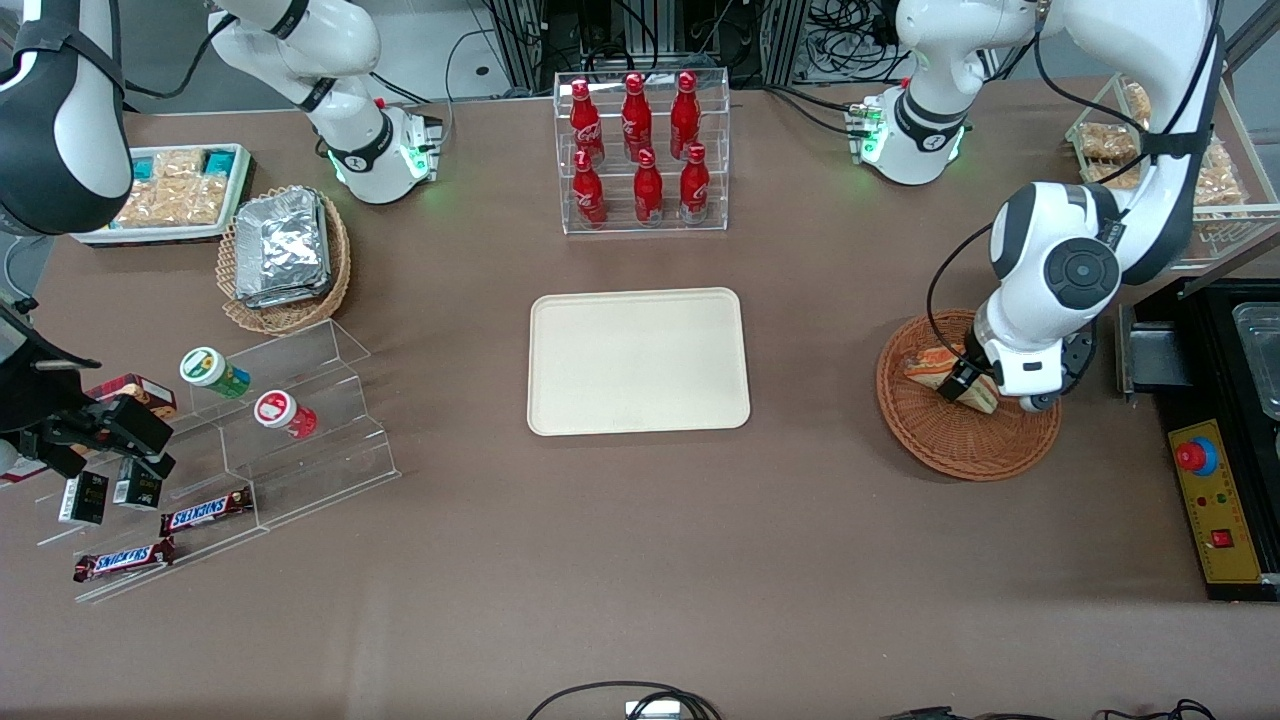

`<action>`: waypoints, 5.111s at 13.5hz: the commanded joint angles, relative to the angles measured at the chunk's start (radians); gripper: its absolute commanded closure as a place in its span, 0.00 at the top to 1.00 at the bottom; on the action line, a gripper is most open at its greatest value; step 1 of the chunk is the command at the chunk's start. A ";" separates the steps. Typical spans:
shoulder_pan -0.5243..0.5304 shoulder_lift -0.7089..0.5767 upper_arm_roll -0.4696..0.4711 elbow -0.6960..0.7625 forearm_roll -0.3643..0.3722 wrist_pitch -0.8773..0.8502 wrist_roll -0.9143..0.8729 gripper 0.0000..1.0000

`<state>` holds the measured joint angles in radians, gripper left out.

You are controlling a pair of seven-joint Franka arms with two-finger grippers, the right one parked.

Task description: Place sandwich from basket to tray

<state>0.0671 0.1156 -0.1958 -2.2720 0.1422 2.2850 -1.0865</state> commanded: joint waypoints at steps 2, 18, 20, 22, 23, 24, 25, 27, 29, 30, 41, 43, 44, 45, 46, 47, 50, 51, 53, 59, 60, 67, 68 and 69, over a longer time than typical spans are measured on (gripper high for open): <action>0.002 -0.033 0.001 -0.090 0.019 0.096 -0.078 1.00; 0.016 0.055 0.013 -0.136 0.065 0.238 -0.162 1.00; 0.016 0.065 0.013 -0.136 0.066 0.246 -0.162 0.74; 0.016 0.070 0.022 -0.135 0.066 0.246 -0.162 0.19; 0.016 0.071 0.038 -0.135 0.082 0.246 -0.161 0.00; 0.016 0.076 0.039 -0.135 0.109 0.248 -0.161 0.00; 0.016 0.082 0.039 -0.133 0.114 0.246 -0.161 0.00; 0.016 0.072 0.041 -0.130 0.114 0.240 -0.161 0.00; 0.016 0.055 0.041 -0.124 0.114 0.222 -0.158 0.00; 0.014 0.038 0.039 -0.118 0.114 0.193 -0.147 0.00; 0.002 0.062 -0.117 0.325 0.092 -0.245 0.016 0.00; 0.000 0.088 -0.175 0.368 0.096 -0.263 0.036 0.00; -0.001 0.099 -0.207 0.382 0.096 -0.263 0.066 0.00; -0.006 0.107 -0.238 0.388 0.096 -0.263 0.082 0.00; -0.019 0.123 -0.264 0.391 0.105 -0.253 0.089 0.00; -0.045 0.149 -0.274 0.414 0.111 -0.245 0.094 0.00; -0.168 0.196 -0.275 0.444 0.212 -0.243 0.120 0.00; -0.212 0.212 -0.277 0.447 0.236 -0.242 0.150 0.00; -0.272 0.232 -0.277 0.445 0.240 -0.219 0.165 0.00; -0.434 0.350 -0.275 0.447 0.244 -0.128 0.169 0.00; -0.443 0.372 -0.275 0.444 0.246 -0.105 0.169 0.00; -0.514 0.492 -0.274 0.437 0.309 -0.058 0.148 0.00; -0.514 0.492 -0.274 0.437 0.303 -0.059 0.146 0.00; -0.514 0.493 -0.274 0.437 0.301 -0.062 0.131 0.02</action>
<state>-0.4346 0.6019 -0.4787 -1.8532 0.4324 2.2303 -0.9355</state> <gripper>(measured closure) 0.806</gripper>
